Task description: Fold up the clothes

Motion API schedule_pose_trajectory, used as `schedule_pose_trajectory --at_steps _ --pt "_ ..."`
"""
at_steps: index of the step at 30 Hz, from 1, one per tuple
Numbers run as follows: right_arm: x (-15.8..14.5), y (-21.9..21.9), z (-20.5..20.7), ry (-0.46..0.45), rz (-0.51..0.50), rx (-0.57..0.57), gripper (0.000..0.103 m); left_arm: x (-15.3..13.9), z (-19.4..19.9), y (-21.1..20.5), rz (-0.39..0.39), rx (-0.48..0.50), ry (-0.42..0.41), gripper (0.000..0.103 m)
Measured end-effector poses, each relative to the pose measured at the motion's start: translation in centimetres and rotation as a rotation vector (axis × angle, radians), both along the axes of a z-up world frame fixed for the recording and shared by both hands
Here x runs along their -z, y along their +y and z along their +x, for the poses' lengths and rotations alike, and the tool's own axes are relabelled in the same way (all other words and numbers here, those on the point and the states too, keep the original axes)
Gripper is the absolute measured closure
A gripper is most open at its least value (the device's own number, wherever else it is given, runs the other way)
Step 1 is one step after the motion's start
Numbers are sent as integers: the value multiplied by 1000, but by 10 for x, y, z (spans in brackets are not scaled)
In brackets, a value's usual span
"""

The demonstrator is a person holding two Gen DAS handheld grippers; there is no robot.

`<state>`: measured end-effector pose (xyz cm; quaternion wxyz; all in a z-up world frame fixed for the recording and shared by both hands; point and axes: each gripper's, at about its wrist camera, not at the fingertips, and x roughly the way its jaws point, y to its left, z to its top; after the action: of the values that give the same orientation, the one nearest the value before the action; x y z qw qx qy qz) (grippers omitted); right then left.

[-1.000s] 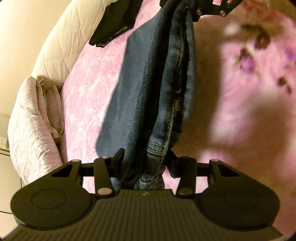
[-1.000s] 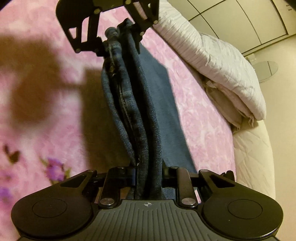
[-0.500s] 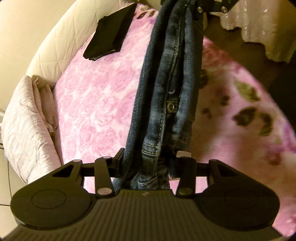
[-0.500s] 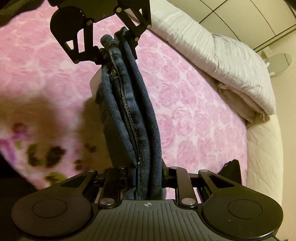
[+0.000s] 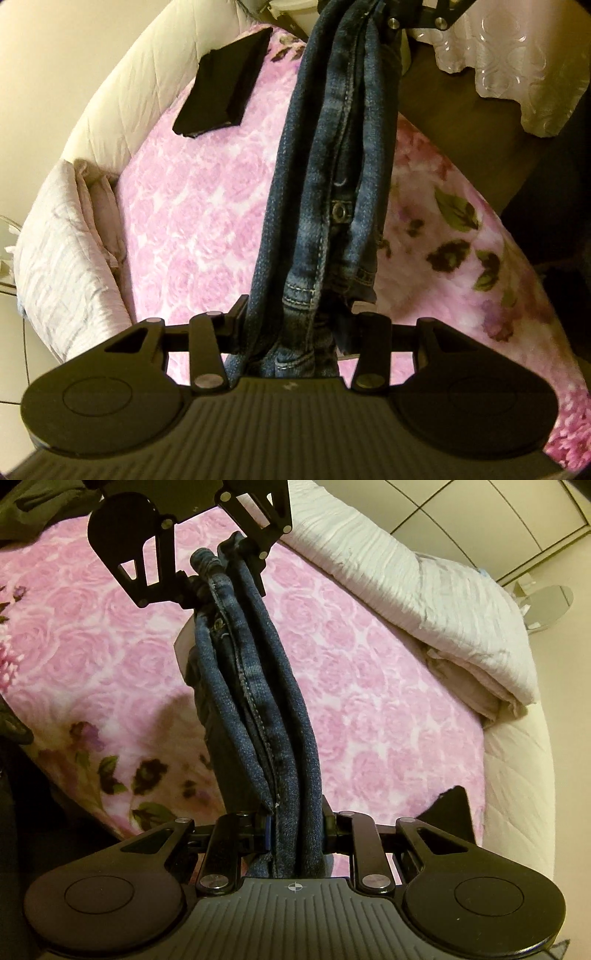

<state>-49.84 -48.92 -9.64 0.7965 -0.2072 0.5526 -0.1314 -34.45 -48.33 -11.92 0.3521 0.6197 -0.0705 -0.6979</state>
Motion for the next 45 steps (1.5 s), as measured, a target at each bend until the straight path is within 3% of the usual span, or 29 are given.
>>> schedule_pose_trajectory --at_steps 9,16,19,26,29,33,37,39,41,43,45 --pt "-12 -29 -23 2 -20 38 83 -4 -32 -50 -16 47 1 62" --pt "-6 -102 -50 -12 -10 57 83 2 -69 -122 -15 74 -5 62" --pt "0 -156 -71 -20 1 58 83 8 -98 -182 -12 67 -2 62" --pt "-6 -342 -128 -28 18 13 83 -4 -169 -359 -3 -18 54 63" --pt "-19 -430 -144 -26 -28 -9 83 -18 -192 -443 -47 -37 56 63" --pt "-32 -530 -157 -52 -165 -21 83 -27 -212 -535 -186 -64 42 63" --pt "-9 -588 -171 -93 -351 -37 82 23 -232 -574 -289 -58 8 63" --pt "28 -602 -182 -99 -411 -52 82 63 -243 -582 -293 -54 -11 63" --pt "78 -608 -194 -85 -395 -66 81 121 -254 -579 -211 -43 -30 63" --pt "133 -611 -203 -31 -297 -70 80 182 -264 -570 -105 -8 -64 64" --pt "177 -605 -211 56 -208 -70 78 216 -268 -555 -138 36 -124 67"
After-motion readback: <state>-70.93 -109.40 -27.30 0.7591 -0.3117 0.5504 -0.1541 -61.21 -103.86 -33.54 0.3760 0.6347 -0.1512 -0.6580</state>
